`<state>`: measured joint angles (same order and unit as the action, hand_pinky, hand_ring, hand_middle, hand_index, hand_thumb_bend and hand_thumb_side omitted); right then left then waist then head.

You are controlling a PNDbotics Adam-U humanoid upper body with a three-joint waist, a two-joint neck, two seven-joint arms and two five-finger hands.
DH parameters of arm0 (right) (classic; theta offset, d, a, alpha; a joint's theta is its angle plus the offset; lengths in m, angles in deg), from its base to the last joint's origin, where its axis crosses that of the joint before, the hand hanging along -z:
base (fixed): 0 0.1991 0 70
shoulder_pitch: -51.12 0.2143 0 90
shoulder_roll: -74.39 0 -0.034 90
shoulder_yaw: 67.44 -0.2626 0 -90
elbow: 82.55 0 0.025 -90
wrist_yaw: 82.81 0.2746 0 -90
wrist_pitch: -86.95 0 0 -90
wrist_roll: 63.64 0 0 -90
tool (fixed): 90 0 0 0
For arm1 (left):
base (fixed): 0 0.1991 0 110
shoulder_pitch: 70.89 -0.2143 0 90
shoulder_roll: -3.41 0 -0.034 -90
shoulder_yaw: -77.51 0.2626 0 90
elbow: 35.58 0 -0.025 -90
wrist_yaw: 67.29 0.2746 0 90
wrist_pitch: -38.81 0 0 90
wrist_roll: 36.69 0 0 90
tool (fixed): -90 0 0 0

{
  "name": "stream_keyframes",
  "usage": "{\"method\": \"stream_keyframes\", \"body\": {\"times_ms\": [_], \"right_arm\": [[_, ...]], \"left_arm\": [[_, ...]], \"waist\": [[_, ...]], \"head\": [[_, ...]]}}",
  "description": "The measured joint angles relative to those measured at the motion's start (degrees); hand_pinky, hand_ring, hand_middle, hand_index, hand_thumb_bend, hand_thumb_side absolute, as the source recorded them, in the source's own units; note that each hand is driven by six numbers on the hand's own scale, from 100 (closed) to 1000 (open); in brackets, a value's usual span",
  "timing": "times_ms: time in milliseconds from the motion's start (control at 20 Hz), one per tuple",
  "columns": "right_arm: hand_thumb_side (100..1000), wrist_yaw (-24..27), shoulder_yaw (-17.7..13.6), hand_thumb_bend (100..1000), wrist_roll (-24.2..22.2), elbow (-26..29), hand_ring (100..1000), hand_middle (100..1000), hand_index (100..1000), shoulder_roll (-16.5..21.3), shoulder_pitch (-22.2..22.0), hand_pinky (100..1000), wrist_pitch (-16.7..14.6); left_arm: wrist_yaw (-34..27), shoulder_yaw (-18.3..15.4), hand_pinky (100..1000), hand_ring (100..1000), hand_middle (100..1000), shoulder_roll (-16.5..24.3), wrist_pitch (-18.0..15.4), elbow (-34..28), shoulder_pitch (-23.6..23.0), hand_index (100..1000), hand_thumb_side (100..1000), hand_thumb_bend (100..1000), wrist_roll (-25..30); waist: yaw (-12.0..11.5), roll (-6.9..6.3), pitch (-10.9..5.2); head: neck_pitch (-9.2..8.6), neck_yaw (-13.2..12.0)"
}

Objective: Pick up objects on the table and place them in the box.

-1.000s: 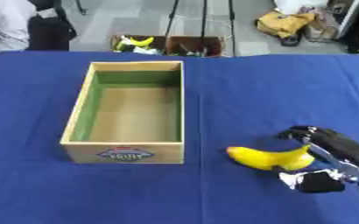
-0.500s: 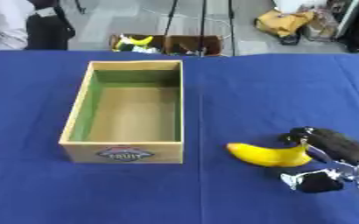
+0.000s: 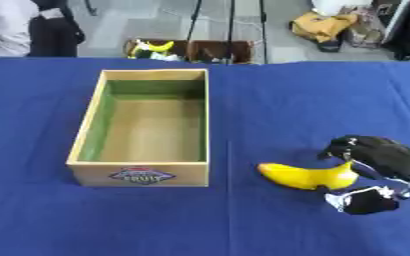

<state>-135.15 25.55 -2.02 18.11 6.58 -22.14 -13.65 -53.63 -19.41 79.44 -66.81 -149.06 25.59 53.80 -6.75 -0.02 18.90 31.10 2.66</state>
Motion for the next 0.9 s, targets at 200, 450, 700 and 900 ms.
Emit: {"method": "stream_keyframes", "body": {"times_ms": [200,450,700,900], "right_arm": [[554,0.0,1.1,188,-0.4,0.0,888,768,830,1.3,0.1,832,0.0],[536,0.0,2.6,190,-1.6,-0.4,890,775,832,2.5,0.4,831,-0.7],[532,-0.1,3.8,178,-3.0,-1.0,892,776,830,2.6,0.6,831,-1.5],[532,-0.1,4.3,175,-3.6,-1.4,889,759,821,3.0,1.0,827,-1.9]], "left_arm": [[0.0,0.0,247,579,480,0.0,0.0,0.0,0.0,575,948,100,0.0],[0.0,0.0,247,579,480,0.0,0.0,0.0,0.0,575,947,100,0.2],[0.0,0.0,247,580,480,0.0,0.0,0.0,0.0,575,947,100,0.4],[0.0,0.0,247,580,481,0.0,0.0,0.0,0.0,575,947,100,0.4]], "waist": [[-0.1,0.08,0.0],[-0.3,0.12,0.0],[-0.4,0.13,0.0],[-0.7,0.15,0.0]], "head": [[0.0,0.0],[0.0,0.2],[0.0,0.4],[0.0,0.5]]}}
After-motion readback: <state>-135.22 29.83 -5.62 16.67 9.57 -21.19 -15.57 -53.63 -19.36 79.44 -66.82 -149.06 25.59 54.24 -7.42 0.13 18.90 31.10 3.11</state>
